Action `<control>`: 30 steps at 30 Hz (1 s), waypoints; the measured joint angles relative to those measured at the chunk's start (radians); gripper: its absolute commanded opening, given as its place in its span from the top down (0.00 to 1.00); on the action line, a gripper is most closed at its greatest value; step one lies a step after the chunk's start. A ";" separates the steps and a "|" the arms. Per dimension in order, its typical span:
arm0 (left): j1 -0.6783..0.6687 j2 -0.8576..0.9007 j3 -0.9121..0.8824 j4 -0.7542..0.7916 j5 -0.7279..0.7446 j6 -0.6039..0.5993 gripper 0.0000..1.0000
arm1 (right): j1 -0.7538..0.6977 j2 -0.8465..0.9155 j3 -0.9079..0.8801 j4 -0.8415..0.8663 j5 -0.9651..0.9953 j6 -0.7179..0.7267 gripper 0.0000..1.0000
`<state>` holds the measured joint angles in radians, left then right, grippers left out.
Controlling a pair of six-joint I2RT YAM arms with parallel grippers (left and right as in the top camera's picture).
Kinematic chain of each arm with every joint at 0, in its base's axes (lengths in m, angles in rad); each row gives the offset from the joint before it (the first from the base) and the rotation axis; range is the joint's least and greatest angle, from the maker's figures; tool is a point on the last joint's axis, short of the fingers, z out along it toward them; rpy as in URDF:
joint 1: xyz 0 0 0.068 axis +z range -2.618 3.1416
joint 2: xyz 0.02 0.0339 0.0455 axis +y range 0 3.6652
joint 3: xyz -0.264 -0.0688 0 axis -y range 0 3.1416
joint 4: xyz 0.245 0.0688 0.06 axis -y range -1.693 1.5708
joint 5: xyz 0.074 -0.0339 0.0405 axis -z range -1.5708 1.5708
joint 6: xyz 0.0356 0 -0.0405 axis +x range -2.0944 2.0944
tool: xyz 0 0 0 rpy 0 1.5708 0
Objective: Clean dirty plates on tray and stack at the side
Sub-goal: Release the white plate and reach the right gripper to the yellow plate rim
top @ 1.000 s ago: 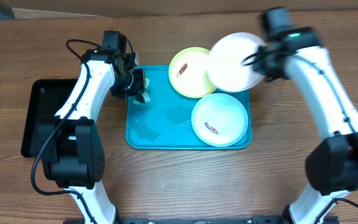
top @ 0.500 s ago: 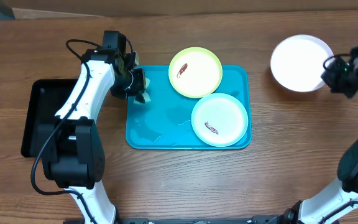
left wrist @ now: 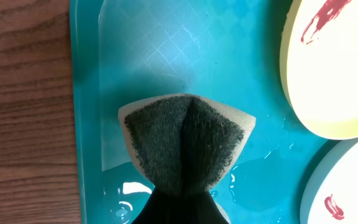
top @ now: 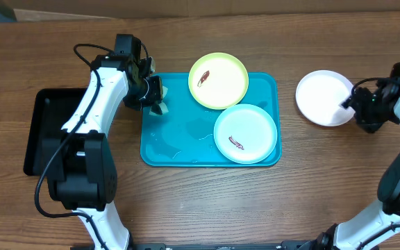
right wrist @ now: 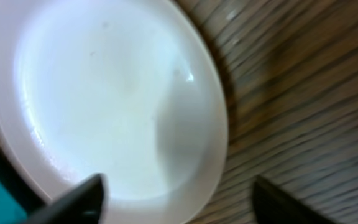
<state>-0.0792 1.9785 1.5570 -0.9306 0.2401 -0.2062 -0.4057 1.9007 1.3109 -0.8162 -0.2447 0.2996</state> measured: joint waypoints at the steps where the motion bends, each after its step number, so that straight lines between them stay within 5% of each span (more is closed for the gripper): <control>1: 0.000 0.000 0.000 0.000 0.000 0.000 0.96 | 0.008 0.000 0.000 -0.005 -0.024 -0.001 0.13; 12: 0.000 0.000 0.000 0.004 0.000 0.000 0.96 | 0.269 0.000 0.084 0.095 -0.269 -0.014 0.11; 19: 0.000 0.000 0.000 0.004 0.000 -0.001 0.96 | 0.547 0.000 0.090 0.263 -0.029 0.071 0.12; 30: 0.000 0.000 0.000 0.003 0.004 -0.001 0.96 | 0.649 0.106 0.092 0.423 0.099 0.123 0.28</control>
<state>-0.0792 1.9785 1.5570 -0.9272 0.2440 -0.2073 0.2432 2.0068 1.4033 -0.3935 -0.1455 0.4225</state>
